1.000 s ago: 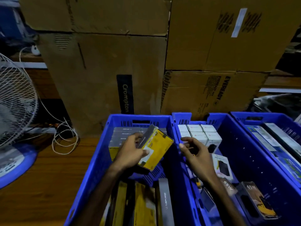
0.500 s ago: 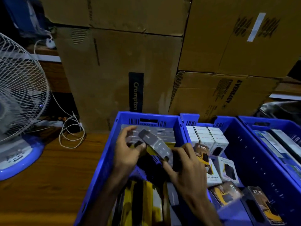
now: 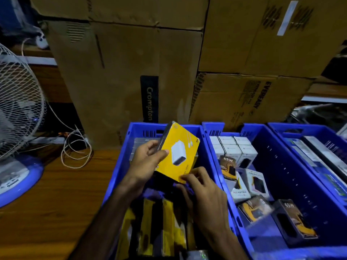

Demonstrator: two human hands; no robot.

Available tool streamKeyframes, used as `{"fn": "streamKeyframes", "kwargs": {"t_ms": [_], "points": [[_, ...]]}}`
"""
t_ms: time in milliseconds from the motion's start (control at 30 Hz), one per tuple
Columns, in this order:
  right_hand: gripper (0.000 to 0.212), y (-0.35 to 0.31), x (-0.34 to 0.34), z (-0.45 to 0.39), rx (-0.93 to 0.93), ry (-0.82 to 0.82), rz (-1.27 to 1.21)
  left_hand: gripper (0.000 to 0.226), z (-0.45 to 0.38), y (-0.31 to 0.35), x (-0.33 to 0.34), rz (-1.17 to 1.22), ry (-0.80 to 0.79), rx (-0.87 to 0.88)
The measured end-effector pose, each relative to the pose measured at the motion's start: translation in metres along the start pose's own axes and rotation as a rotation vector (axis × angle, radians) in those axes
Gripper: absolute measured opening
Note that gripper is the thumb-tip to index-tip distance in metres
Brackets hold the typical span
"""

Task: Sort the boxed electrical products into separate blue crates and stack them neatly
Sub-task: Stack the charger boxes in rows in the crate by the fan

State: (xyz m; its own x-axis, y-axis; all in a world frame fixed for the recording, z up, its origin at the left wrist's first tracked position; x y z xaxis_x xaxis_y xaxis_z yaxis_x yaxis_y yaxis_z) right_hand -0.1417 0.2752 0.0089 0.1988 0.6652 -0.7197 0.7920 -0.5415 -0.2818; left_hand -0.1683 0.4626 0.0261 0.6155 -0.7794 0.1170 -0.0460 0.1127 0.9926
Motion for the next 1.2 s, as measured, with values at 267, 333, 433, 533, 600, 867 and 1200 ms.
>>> {"fn": "streamKeyframes", "kwargs": {"t_ms": [267,333,433,533,600,867,1200], "points": [[0.037,0.081,-0.023,0.022,0.204,-0.124,0.096,0.039,-0.065,-0.015,0.024,-0.719,-0.469,0.298],[0.041,0.091,-0.025,0.029,0.227,-0.156,0.079,0.045,-0.079,-0.026,0.029,-0.807,-0.495,0.298],[0.046,0.096,-0.022,0.041,0.213,-0.241,0.081,0.042,-0.091,-0.033,0.037,-0.944,-0.420,0.409],[0.048,0.097,-0.018,0.048,0.226,-0.277,0.021,0.043,-0.096,-0.037,0.047,-1.069,-0.331,0.571],[0.047,0.097,-0.017,0.048,0.223,-0.283,0.020,0.043,-0.098,-0.041,0.051,-1.106,-0.337,0.633],[0.039,0.098,-0.016,0.047,0.262,-0.313,-0.006,0.041,-0.112,-0.040,0.054,-0.989,-0.339,0.594],[0.040,0.103,-0.011,0.048,0.258,-0.307,-0.048,0.049,-0.122,-0.066,0.045,-0.927,-0.352,0.399]]}}
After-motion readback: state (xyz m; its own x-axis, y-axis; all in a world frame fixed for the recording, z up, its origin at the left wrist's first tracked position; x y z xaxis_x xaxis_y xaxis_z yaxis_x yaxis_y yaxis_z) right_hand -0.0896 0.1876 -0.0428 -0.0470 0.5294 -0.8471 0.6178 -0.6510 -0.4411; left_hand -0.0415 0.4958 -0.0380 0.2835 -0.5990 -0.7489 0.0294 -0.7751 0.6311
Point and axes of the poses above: each hand's wrist, its own z-axis away from the middle knuckle, its own x-axis out of the palm, y = z × x, the point moved 3 cm from there along -z, towards the middle knuckle, and after that the axes turned 5 degrees about y, right-handed, at the moved point
